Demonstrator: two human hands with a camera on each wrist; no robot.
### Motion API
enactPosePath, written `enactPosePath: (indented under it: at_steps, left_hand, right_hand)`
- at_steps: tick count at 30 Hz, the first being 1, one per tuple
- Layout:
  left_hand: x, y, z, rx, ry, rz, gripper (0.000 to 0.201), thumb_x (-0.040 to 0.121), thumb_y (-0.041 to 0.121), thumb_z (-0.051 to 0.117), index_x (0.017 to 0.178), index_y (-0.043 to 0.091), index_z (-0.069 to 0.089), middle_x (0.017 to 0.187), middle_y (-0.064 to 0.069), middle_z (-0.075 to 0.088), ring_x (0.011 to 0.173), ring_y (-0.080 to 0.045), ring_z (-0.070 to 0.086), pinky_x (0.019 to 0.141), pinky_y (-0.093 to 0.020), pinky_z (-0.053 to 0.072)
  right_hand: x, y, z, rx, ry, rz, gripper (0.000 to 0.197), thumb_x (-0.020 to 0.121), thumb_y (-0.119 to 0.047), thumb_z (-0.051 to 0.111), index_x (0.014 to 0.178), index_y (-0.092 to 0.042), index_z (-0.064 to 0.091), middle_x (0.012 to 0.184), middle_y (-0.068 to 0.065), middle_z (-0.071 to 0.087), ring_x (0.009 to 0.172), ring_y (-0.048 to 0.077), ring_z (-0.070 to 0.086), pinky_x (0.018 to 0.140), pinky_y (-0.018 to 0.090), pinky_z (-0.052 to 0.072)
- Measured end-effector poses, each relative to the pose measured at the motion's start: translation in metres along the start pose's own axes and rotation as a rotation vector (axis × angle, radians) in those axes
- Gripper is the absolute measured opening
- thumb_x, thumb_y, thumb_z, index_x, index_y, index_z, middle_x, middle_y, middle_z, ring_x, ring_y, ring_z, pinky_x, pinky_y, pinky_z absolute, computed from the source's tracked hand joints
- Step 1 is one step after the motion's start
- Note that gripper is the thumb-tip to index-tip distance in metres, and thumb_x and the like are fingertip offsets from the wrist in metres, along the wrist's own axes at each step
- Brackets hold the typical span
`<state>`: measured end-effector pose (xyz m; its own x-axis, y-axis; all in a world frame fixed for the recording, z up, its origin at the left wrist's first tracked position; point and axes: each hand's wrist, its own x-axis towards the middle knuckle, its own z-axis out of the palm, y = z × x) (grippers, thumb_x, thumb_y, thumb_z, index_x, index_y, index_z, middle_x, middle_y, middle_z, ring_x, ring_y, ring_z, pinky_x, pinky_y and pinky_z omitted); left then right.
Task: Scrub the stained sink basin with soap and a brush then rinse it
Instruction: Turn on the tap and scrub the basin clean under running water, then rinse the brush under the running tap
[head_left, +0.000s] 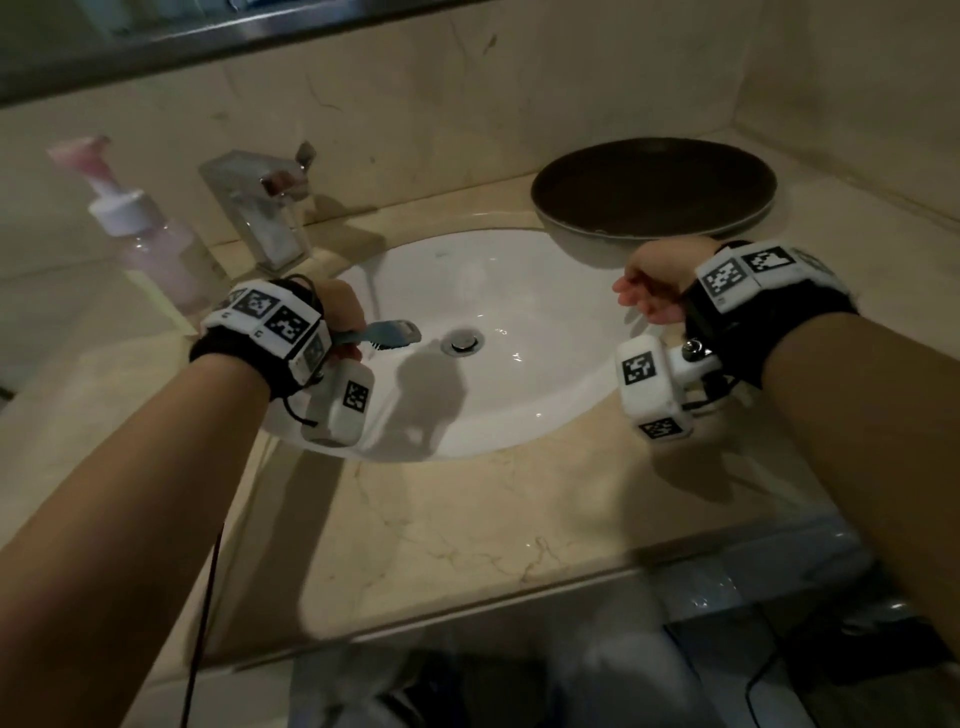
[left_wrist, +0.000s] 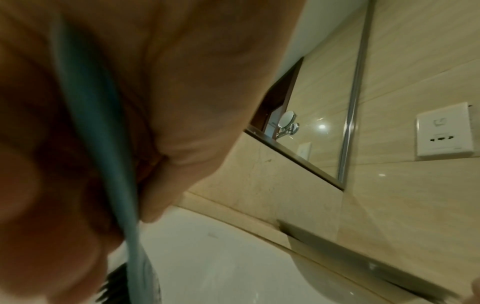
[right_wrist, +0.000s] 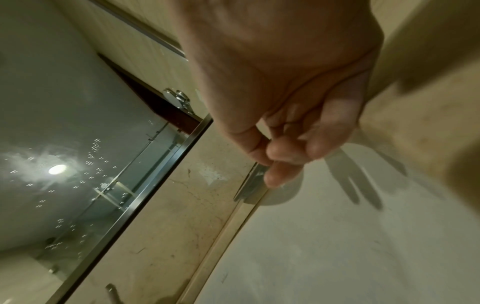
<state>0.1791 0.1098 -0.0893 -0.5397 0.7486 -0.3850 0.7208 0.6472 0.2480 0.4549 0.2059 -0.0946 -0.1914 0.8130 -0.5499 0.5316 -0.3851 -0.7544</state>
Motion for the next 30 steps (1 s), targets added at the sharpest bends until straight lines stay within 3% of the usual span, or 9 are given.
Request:
enactPosePath:
  at_steps: [3,6,8,11,13,17,21,25,30]
  left_hand:
    - [-0.010,-0.011,-0.014,-0.062,0.024,-0.086,0.034,0.099,0.010,0.042,0.066,0.006,0.046,0.034,-0.003,0.052,0.033,-0.013,0.049,0.030,-0.013,0.037]
    - [-0.028,-0.012,-0.024,-0.096,0.135,-0.038,0.032,0.101,0.013,0.039,0.071,0.002,0.046,0.055,-0.008,0.050,0.033,-0.015,0.040,0.026,-0.011,0.028]
    - [-0.031,-0.018,-0.031,-0.123,0.201,0.005,0.028,0.100,0.011,0.037,0.075,0.001,0.044,0.058,-0.008,0.045,0.034,-0.017,0.042,0.024,-0.007,0.024]
    - [-0.032,-0.027,-0.041,-0.139,0.257,-0.019,0.031,0.098,0.010,0.043,0.069,0.002,0.044,0.048,-0.007,0.048,0.039,-0.017,0.043,0.034,-0.017,0.032]
    - [-0.037,-0.032,-0.048,-0.141,0.278,-0.040,0.032,0.097,0.013,0.045,0.067,0.004,0.044,0.052,-0.007,0.046,0.043,-0.017,0.040,0.040,-0.022,0.030]
    - [-0.037,-0.048,-0.048,-0.307,0.256,-0.068,0.037,0.097,0.015,0.047,0.062,0.006,0.042,0.055,-0.010,0.043,0.046,-0.018,0.035,0.047,-0.022,0.026]
    - [-0.035,-0.055,-0.041,-0.430,0.238,-0.132,0.031,0.096,0.012,0.045,0.066,0.005,0.047,0.060,-0.008,0.047,0.050,-0.017,0.036,0.050,-0.023,0.030]
    - [-0.026,-0.059,-0.037,-0.484,0.208,-0.117,0.029,0.096,0.008,0.040,0.067,0.005,0.044,0.029,-0.002,0.046,0.046,-0.016,0.032,0.047,-0.020,0.026]
    - [-0.010,-0.065,-0.032,-0.441,0.173,-0.054,0.028,0.096,0.010,0.043,0.067,0.009,0.042,0.057,-0.004,0.038,0.047,-0.016,0.027,0.046,-0.021,0.021]
  right_hand:
    - [-0.011,-0.004,0.009,0.023,-0.022,-0.033,0.031,0.098,-0.017,0.032,0.073,-0.014,0.050,0.028,-0.003,0.050,0.018,0.005,0.042,0.032,0.009,0.040]
    - [-0.024,-0.007,0.026,-0.013,-0.020,-0.043,0.029,0.097,-0.017,0.034,0.073,-0.016,0.050,0.028,-0.005,0.050,0.018,0.004,0.040,0.035,0.007,0.039]
    - [-0.032,-0.010,0.037,-0.032,-0.020,-0.061,0.029,0.096,-0.017,0.034,0.072,-0.016,0.050,0.029,-0.006,0.050,0.018,0.004,0.038,0.036,0.005,0.037]
    - [-0.044,-0.016,0.054,-0.008,-0.047,-0.095,0.028,0.096,-0.016,0.036,0.073,-0.014,0.052,0.028,-0.005,0.050,0.018,0.003,0.037,0.035,0.005,0.035]
    - [-0.051,-0.018,0.063,0.016,-0.063,-0.119,0.028,0.096,-0.014,0.036,0.074,-0.012,0.053,0.029,-0.005,0.050,0.019,0.003,0.036,0.035,0.004,0.033]
    - [-0.062,-0.022,0.077,0.048,-0.118,-0.154,0.027,0.096,-0.012,0.037,0.075,-0.011,0.054,0.031,-0.005,0.052,0.030,0.003,0.037,0.035,0.006,0.031]
    - [-0.066,-0.026,0.090,0.025,-0.139,-0.169,0.027,0.095,-0.012,0.038,0.075,-0.011,0.056,0.034,-0.005,0.053,0.025,0.002,0.039,0.034,0.006,0.035]
    - [-0.067,-0.035,0.102,0.000,-0.155,-0.187,0.027,0.095,-0.013,0.038,0.074,-0.012,0.056,0.045,-0.003,0.055,0.024,0.003,0.040,0.034,0.006,0.035]
    - [-0.068,-0.048,0.115,-0.062,-0.168,-0.204,0.026,0.095,-0.013,0.038,0.075,-0.013,0.055,0.061,-0.002,0.054,0.040,0.006,0.041,0.035,0.007,0.035]
